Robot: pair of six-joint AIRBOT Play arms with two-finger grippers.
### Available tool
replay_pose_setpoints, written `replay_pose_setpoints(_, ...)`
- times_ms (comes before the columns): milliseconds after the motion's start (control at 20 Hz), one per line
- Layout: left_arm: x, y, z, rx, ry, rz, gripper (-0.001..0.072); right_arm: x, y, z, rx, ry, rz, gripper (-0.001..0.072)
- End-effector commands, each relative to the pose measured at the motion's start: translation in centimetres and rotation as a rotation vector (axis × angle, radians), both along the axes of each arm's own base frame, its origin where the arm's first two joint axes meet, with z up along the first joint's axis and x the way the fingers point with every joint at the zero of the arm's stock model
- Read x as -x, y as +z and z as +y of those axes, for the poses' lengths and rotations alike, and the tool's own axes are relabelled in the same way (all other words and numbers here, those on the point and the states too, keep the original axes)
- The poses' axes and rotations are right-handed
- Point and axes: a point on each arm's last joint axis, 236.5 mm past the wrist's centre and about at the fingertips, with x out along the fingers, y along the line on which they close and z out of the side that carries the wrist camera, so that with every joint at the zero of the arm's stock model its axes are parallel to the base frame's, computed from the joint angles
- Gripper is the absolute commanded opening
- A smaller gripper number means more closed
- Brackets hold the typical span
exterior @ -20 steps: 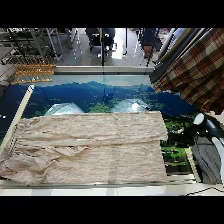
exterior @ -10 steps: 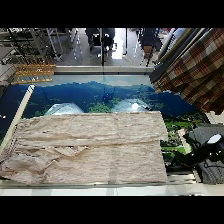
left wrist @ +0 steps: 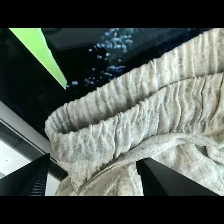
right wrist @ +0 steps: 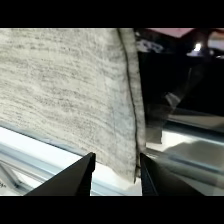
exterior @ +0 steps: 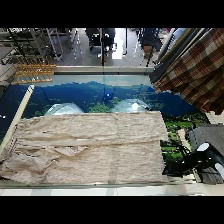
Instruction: Fold the clothes and pants, and hang the long-sleeved shirts on hangers.
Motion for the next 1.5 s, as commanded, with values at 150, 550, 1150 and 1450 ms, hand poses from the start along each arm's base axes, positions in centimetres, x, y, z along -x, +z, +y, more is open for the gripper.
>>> replay_pose_setpoints(150, -0.2, -0.2, 0.6, -0.025, 0.005, -0.006, 0.0539, 1.9, -0.1, 0.6, 0.005, 0.149, 0.037, 0.0222)
replay_pose_setpoints(550, 0.1, -1.7, -1.2, 0.042, 0.013, 0.002, 0.0148, 2.0, 0.4, 1.3, -0.036, 0.159, 0.033, 0.0015)
replay_pose_setpoints(1150, -2.7, 6.1, -0.4, -0.024, -0.05, -0.13, 0.0022, -2.4, 6.4, -8.7, 0.373, 0.244, -0.08, 0.0012)
replay_pose_setpoints(1450, -2.0, 7.8, -3.3, 0.054, -0.11, -0.112, 0.0022, -2.9, 8.4, -9.0, 0.374, 0.263, -0.093, 0.0012)
